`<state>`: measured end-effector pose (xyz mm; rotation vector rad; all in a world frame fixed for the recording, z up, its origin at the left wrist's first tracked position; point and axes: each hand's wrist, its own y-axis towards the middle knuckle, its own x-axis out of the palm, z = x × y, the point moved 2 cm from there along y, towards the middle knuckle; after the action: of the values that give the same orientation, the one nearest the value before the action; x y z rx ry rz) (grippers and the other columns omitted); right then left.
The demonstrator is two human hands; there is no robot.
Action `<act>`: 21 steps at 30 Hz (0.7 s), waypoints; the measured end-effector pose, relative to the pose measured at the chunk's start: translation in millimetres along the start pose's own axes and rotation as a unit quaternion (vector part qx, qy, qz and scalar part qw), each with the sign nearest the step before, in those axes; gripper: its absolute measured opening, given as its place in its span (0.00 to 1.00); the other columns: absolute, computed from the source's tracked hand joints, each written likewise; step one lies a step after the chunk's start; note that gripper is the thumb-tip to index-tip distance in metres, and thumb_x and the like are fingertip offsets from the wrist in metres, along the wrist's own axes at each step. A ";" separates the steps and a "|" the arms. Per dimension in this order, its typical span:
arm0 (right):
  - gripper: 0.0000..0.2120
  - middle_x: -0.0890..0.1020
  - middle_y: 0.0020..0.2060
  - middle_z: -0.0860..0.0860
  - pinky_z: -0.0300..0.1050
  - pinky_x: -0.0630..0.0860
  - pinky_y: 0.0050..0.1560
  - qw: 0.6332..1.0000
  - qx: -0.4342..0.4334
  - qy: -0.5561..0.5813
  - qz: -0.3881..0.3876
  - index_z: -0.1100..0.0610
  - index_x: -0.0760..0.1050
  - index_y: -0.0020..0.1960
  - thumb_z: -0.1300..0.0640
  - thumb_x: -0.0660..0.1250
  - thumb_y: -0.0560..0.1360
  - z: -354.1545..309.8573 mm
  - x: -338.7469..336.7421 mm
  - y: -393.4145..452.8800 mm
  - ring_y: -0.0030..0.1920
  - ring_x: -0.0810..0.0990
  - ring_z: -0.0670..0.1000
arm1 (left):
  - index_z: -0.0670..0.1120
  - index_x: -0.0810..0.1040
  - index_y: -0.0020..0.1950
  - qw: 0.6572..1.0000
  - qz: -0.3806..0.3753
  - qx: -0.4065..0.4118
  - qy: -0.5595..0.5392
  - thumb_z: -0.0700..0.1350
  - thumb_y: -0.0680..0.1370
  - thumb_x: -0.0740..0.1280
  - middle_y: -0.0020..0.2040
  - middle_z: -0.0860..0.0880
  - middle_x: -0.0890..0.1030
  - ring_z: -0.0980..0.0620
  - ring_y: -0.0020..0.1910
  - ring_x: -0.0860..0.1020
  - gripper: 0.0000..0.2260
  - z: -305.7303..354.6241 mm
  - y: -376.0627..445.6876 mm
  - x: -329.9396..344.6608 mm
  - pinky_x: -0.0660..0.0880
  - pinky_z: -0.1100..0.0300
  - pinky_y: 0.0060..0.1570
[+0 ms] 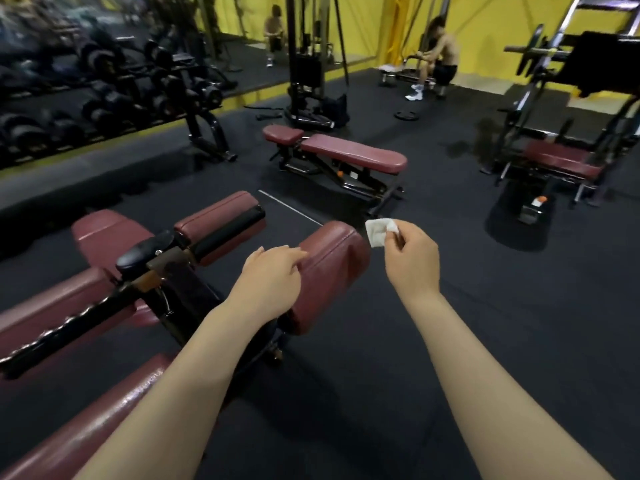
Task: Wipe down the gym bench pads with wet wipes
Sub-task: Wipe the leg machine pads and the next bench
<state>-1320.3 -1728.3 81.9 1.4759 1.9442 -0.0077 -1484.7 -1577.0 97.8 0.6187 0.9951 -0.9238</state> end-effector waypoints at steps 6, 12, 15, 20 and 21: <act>0.12 0.82 0.56 0.51 0.45 0.74 0.53 0.996 -0.073 0.025 -0.032 0.58 0.79 0.57 0.65 0.62 0.78 11.0 55.9 -17.3 0.55 0.76 0.50 | 0.57 0.79 0.65 0.998 0.055 -0.025 0.018 0.32 0.75 0.55 0.65 0.58 0.79 0.55 0.71 0.70 0.28 -3.1 -0.5 1.3 0.56 0.49 0.75; 0.15 0.78 0.66 0.55 0.55 0.67 0.71 0.870 -0.443 0.083 -0.197 0.59 0.79 0.64 0.63 0.64 0.78 2.5 70.3 -94.4 0.69 0.74 0.53 | 0.57 0.81 0.63 0.994 0.067 -0.070 -0.041 0.36 0.77 0.55 0.64 0.58 0.80 0.57 0.67 0.73 0.24 -17.2 0.6 -0.4 0.64 0.61 0.71; 0.17 0.76 0.68 0.53 0.54 0.64 0.73 0.822 -0.536 0.026 -0.190 0.57 0.77 0.66 0.65 0.65 0.78 22.4 75.8 -70.8 0.71 0.71 0.53 | 0.55 0.82 0.62 0.995 0.084 -0.026 -0.044 0.35 0.75 0.55 0.61 0.60 0.80 0.58 0.68 0.72 0.25 -14.1 0.9 -1.0 0.61 0.69 0.67; 0.18 0.79 0.62 0.60 0.57 0.64 0.72 0.964 -0.262 -0.035 0.011 0.66 0.77 0.62 0.71 0.58 0.75 77.4 63.6 -2.1 0.65 0.76 0.59 | 0.61 0.73 0.70 0.996 -0.014 -0.003 0.083 0.38 0.77 0.55 0.70 0.67 0.71 0.60 0.76 0.60 0.26 -8.6 -3.4 1.3 0.48 0.58 0.76; 0.17 0.79 0.62 0.59 0.53 0.63 0.73 0.972 -0.231 -0.028 0.024 0.67 0.78 0.62 0.70 0.57 0.76 74.1 63.2 -5.2 0.64 0.77 0.59 | 0.62 0.71 0.72 0.995 -0.020 -0.008 0.101 0.39 0.78 0.55 0.71 0.68 0.68 0.61 0.77 0.58 0.26 -7.4 -4.5 1.3 0.46 0.57 0.76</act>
<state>-1294.5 -1705.8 -9.5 1.1941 1.7163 0.3948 -1491.5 -1573.8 93.2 0.6904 1.1974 -0.8991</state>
